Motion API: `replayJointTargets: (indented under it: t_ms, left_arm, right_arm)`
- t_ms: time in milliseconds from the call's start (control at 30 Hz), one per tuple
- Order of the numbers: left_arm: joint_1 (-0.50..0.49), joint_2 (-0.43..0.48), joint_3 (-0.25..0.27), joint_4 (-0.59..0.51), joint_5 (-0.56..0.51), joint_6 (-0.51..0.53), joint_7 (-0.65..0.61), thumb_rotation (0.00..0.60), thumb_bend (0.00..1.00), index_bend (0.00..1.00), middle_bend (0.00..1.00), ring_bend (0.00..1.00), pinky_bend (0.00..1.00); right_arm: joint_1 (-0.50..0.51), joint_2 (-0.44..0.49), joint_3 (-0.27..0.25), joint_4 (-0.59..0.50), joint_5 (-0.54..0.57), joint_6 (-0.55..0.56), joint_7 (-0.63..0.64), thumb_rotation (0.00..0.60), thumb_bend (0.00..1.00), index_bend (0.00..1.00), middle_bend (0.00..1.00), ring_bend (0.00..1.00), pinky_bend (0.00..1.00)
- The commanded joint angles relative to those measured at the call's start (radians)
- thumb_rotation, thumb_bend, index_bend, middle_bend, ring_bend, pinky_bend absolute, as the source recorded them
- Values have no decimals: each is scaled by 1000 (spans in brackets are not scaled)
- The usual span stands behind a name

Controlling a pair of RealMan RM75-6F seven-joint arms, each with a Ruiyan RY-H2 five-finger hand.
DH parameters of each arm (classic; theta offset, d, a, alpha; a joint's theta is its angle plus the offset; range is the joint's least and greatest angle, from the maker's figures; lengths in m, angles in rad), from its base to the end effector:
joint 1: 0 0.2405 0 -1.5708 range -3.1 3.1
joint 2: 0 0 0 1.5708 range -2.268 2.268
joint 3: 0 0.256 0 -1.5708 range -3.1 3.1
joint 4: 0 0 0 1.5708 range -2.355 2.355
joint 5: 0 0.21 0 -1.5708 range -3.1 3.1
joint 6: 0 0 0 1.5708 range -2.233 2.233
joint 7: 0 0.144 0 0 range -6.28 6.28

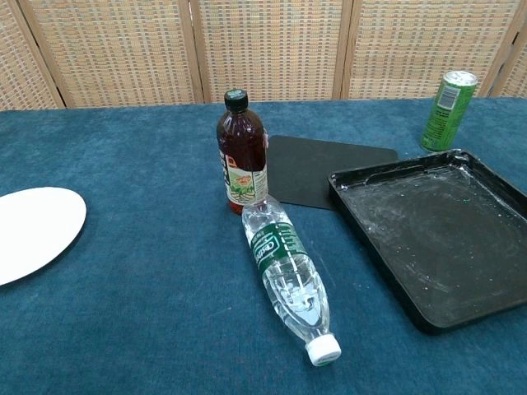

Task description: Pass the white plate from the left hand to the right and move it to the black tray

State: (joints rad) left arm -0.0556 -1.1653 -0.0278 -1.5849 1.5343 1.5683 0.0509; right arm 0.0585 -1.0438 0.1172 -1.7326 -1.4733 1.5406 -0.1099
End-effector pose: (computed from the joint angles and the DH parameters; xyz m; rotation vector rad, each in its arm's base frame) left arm -0.3099 0.1672 0.1528 -1.3711 -0.8384 -0.9150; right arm -0.2914 -0.1846 0.1898 1.3082 -0.7928 0.9051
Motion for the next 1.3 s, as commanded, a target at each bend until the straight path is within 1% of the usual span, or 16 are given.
replayJointTargets:
  t_ms: [33,233,333,433,533,667,700,767,833,867,933,1133,1300]
  left_arm:
    - [0,-1,1,-1,-1,-3,5,600,0,0,0,0,0]
    - [-2,-6,2,3,-5,-14,12,600,0,0,0,0,0]
    - [-11,-19,2,22,-16,-41,20,600,0,0,0,0,0]
    - [-32,-52,2,74,-32,-90,19,600,0,0,0,0,0]
    - [-59,-116,6,165,-58,-168,-23,600,13,0,0,0,0]
    - [-73,-202,18,277,-72,-227,-94,600,116,0,0,0,0]
    - [-75,-210,19,287,-71,-232,-102,600,143,0,0,0,0]
    - [-81,-253,18,338,-66,-235,-129,600,234,0,0,0,0]
    - [-83,-287,15,375,-65,-233,-145,600,298,11,0,0,0]
    - [-84,-298,14,388,-66,-233,-149,600,313,22,0,0,0]
    - [-86,-323,11,417,-72,-240,-154,600,315,34,0,0,0]
    - [-94,-375,11,474,-78,-258,-167,600,317,31,0,0,0]
    - [-98,-400,14,503,-77,-266,-180,600,316,26,0,0,0]
  right_arm:
    - [0,0,1,0,2,1,2,600,0,0,0,0,0]
    - [0,0,4,3,7,1,10,600,0,0,0,0,0]
    - [0,-1,3,0,7,0,13,600,0,0,0,0,0]
    - [1,0,3,-3,5,1,14,600,0,0,0,0,0]
    - [0,1,5,-2,13,-2,19,600,0,0,0,0,0]
    - [2,3,10,-2,23,-7,30,600,0,0,0,0,0]
    - [3,4,10,-1,24,-8,31,600,0,0,0,0,0]
    - [5,5,11,0,28,-14,37,600,0,0,0,0,0]
    - [5,6,10,1,28,-16,42,600,0,0,0,0,0]
    - [5,7,10,1,27,-16,45,600,0,0,0,0,0]
    - [4,8,10,1,26,-14,52,600,0,0,0,0,0]
    - [5,10,8,3,25,-17,59,600,0,0,0,0,0]
    - [7,9,8,2,27,-22,59,600,0,0,0,0,0]
